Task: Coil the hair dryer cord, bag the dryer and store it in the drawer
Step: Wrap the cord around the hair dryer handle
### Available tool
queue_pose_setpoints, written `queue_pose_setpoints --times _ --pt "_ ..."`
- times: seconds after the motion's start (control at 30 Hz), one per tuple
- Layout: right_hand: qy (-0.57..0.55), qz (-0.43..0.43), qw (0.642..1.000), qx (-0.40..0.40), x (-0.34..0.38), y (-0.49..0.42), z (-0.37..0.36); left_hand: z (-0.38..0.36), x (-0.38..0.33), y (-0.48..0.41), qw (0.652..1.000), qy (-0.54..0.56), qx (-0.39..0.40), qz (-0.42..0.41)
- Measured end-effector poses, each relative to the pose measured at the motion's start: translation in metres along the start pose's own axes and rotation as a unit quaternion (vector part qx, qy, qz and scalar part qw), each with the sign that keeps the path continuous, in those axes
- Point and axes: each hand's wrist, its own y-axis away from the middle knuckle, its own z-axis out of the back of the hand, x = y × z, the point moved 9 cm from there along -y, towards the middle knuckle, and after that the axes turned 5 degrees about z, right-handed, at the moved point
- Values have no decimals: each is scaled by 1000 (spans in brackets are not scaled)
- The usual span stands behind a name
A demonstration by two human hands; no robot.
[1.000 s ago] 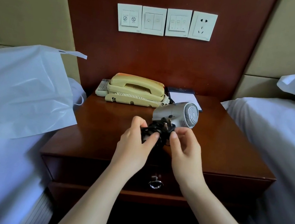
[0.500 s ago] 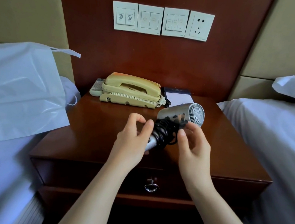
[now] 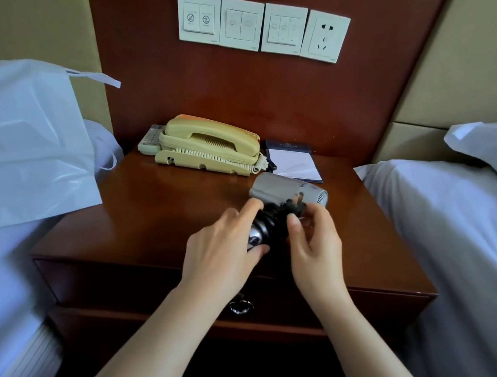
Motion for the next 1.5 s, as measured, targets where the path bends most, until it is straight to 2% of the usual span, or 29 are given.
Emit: queue_pose_setpoints --times 0.07,0.2,0.27,0.37,0.43,0.53,0.67,0.87,1.03,1.1,1.23,1.4,1.5 --pt "6 -5 1000 -6 -3 0 2 -1 -4 2 1000 -12 -6 -13" --pt "45 85 995 12 17 1 2 0 -3 4 999 -32 -15 -32" --pt "42 108 993 32 20 1 2 4 1 6 999 -8 -24 -30" --pt "51 104 992 49 19 2 -1 4 19 0 989 138 11 47" --pt "55 98 992 54 19 4 -5 0 33 -4 956 268 36 112" --pt "55 92 992 61 19 6 -9 -1 40 -4 928 335 42 159" --pt "78 102 990 61 20 8 -9 -7 36 -4 923 334 71 177" --pt "147 141 977 67 30 15 -18 -14 24 -14 936 282 125 172" --pt "143 115 982 40 31 12 -19 -4 27 -20 919 335 127 162" --pt "116 91 988 40 26 10 -19 1 36 -20 934 305 107 155" --pt "95 71 992 47 22 9 -20 16 41 -9 980 130 39 147" --pt "203 153 967 3 41 13 -17 18 23 -8 994 -2 -24 110" --pt "172 166 971 4 45 17 -19 10 24 -14 993 -46 -8 107"
